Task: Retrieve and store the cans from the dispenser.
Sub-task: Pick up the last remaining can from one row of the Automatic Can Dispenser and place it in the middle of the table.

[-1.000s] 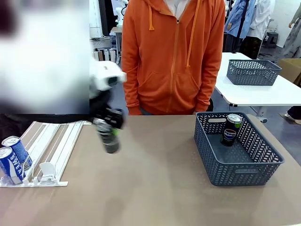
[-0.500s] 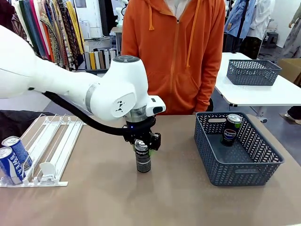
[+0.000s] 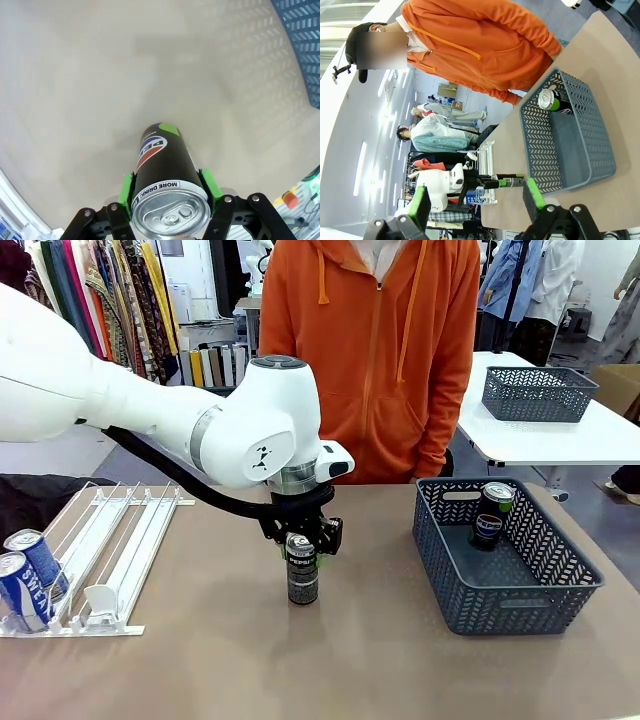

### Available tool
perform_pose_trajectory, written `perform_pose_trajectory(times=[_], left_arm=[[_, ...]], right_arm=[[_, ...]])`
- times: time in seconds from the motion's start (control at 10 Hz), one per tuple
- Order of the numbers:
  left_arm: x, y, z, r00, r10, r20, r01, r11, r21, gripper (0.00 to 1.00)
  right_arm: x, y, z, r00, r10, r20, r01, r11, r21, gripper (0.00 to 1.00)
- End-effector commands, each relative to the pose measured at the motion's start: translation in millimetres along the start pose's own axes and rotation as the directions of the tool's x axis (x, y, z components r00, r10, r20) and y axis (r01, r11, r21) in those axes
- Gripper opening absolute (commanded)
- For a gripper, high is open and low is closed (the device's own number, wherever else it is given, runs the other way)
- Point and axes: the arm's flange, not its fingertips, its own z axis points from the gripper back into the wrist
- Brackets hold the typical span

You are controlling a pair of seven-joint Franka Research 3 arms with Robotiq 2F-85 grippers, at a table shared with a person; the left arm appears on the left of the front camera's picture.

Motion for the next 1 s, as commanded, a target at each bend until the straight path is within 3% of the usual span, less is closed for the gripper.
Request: perform_pose_trajectory(times=[0.0,0.1,0.3,0.5,0.7,0.8,0.9], left_arm=[[2.1,-2.5,1.7,1.000,0.011,-0.001,-0.011,1.000,0.014,0.47],[0.5,-2.0,3.3,1.000,0.009,0.003,-0.009,1.000,0.019,1.00],[-3.5,-0.8,15.8,0.999,0.019,0.043,-0.020,0.999,0.025,1.00],[-24.6,1.7,64.1,0.987,0.027,0.157,-0.034,0.998,0.043,1.00],[-78.1,28.0,136.4,0.974,0.055,0.218,-0.048,0.998,-0.037,1.00],[-115.0,52.9,167.4,0.960,0.045,0.277,-0.011,0.992,-0.123,1.00],[-154.5,92.3,189.5,0.941,0.111,0.321,-0.056,0.983,-0.174,1.00]], right_arm=[[1.3,0.8,-0.8,1.000,0.017,0.011,-0.018,0.999,0.032,1.00],[1.3,0.8,-0.8,1.000,0.017,0.011,-0.018,0.999,0.032,1.00],[1.3,0.8,-0.8,1.000,0.017,0.011,-0.018,0.999,0.032,1.00],[1.3,0.8,-0.8,1.000,0.017,0.011,-0.018,0.999,0.032,1.00],[1.3,0.8,-0.8,1.000,0.017,0.011,-0.018,0.999,0.032,1.00],[1.3,0.8,-0.8,1.000,0.017,0.011,-0.018,0.999,0.032,1.00],[1.3,0.8,-0.8,1.000,0.017,0.011,-0.018,0.999,0.032,1.00]])
